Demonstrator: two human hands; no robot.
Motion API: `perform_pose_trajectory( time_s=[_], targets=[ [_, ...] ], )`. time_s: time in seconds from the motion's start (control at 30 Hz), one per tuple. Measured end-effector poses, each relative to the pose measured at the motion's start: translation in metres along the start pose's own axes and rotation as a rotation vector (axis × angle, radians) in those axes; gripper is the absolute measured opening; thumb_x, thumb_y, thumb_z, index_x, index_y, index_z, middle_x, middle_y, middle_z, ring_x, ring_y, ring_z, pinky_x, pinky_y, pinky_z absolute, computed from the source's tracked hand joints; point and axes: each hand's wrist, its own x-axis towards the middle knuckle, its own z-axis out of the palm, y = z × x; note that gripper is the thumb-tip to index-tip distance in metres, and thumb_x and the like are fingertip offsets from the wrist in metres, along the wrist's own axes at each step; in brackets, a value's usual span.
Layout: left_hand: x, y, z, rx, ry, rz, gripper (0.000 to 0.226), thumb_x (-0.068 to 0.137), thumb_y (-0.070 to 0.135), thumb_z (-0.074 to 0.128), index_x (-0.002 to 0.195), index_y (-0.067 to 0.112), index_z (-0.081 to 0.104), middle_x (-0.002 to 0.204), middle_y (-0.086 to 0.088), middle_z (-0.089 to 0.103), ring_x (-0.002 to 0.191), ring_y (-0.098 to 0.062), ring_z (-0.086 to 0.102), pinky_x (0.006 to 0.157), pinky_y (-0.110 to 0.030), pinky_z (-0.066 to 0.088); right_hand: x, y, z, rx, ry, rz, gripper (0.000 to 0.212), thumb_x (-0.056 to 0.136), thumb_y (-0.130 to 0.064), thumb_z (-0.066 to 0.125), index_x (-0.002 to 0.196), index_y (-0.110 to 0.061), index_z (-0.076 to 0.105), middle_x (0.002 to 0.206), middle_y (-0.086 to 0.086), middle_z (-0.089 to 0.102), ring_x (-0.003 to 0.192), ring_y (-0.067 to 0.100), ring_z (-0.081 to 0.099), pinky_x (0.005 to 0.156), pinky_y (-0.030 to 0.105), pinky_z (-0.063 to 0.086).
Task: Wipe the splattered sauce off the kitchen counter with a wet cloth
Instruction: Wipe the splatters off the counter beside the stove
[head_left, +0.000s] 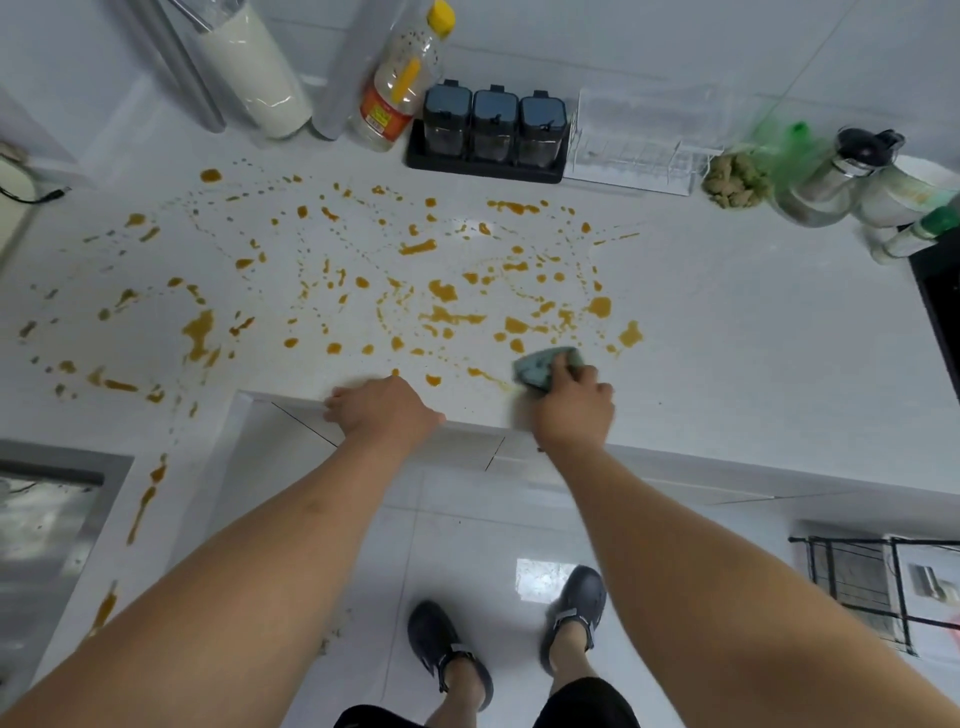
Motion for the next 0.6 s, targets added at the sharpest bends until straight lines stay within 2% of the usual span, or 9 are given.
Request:
perform_pose_trajectory(
  time_s=[0.1,0.17,0.23,0.27,0.3,0.37,0.43,0.5,0.6],
  targets=[
    [0.003,0.002,-0.005,-0.008,-0.014,0.007,0.096,0.072,0.079,0.068,0.142,0.015,0.056,0.146,-0.019,0.055,0.134,-0.049,0.051,0.106,-0.059,0.046,-0.016,-0.033,0.007,-0.074,-0.04,-0.258,0.069,0.089,-0.028,0.053,0.155,-0.029,0.034,0.143,0.012,0.042,0.114,0.039,0.044,0.099,0.043,0.042],
    [0.003,0.001,-0.005,-0.003,-0.012,0.004,0.095,0.069,0.082,0.068,0.139,0.017,0.06,0.142,-0.017,0.059,0.131,-0.047,0.054,0.104,-0.059,0.048,-0.016,-0.027,0.004,-0.002,-0.115,-0.376,0.061,0.091,-0.022,0.052,0.151,-0.03,0.045,0.138,0.012,0.046,0.113,0.038,0.045,0.099,0.042,0.043],
    [0.003,0.0,-0.003,0.011,-0.003,0.019,0.094,0.068,0.083,0.066,0.136,0.017,0.062,0.139,-0.015,0.062,0.129,-0.047,0.056,0.102,-0.058,0.05,-0.009,-0.012,-0.003,0.237,-0.179,-0.35,0.049,0.092,-0.017,0.049,0.138,-0.029,0.06,0.125,0.014,0.052,0.103,0.035,0.052,0.088,0.04,0.05],
    [0.003,-0.001,-0.003,0.016,0.008,0.028,0.094,0.069,0.083,0.066,0.135,0.017,0.062,0.138,-0.015,0.062,0.128,-0.047,0.056,0.101,-0.058,0.05,-0.005,-0.006,-0.007,0.358,-0.171,-0.302,0.042,0.091,-0.017,0.046,0.127,-0.027,0.065,0.115,0.014,0.055,0.09,0.03,0.057,0.074,0.037,0.053],
    [0.002,-0.001,-0.003,0.018,0.014,0.03,0.093,0.069,0.082,0.065,0.136,0.017,0.061,0.138,-0.015,0.062,0.128,-0.047,0.056,0.101,-0.058,0.05,-0.003,-0.003,-0.011,0.449,-0.134,-0.256,0.035,0.091,-0.017,0.043,0.116,-0.026,0.066,0.105,0.012,0.056,0.075,0.024,0.057,0.059,0.032,0.049],
    [-0.001,0.0,-0.005,0.016,0.026,0.025,0.091,0.071,0.079,0.067,0.138,0.017,0.06,0.14,-0.015,0.06,0.129,-0.047,0.056,0.103,-0.058,0.049,0.0,-0.009,-0.021,0.504,-0.031,-0.18,0.03,0.092,-0.015,0.044,0.112,-0.023,0.064,0.099,0.01,0.054,0.064,0.018,0.05,0.053,0.028,0.036],
    [-0.003,0.001,-0.007,0.005,0.038,0.025,0.088,0.072,0.076,0.07,0.136,0.017,0.061,0.137,-0.014,0.061,0.126,-0.045,0.057,0.103,-0.058,0.049,-0.002,-0.029,-0.027,0.461,0.053,-0.158,0.037,0.095,-0.019,0.048,0.13,-0.023,0.058,0.108,0.009,0.056,0.076,0.024,0.055,0.064,0.031,0.042],
    [-0.004,0.001,-0.007,-0.016,0.065,0.03,0.086,0.068,0.078,0.072,0.128,0.017,0.064,0.132,-0.013,0.064,0.121,-0.043,0.061,0.1,-0.057,0.051,-0.01,-0.056,-0.025,0.43,0.041,-0.212,0.047,0.097,-0.029,0.051,0.143,-0.028,0.047,0.123,0.013,0.053,0.093,0.032,0.058,0.074,0.038,0.05],
    [-0.003,-0.002,-0.006,-0.037,0.119,0.055,0.066,0.072,0.069,0.064,0.112,0.016,0.069,0.113,-0.01,0.07,0.106,-0.038,0.067,0.094,-0.053,0.055,-0.023,-0.089,0.005,0.195,-0.106,-0.41,0.041,0.098,-0.037,0.049,0.138,-0.03,0.051,0.14,0.017,0.043,0.113,0.04,0.049,0.084,0.045,0.052]
  ],
)
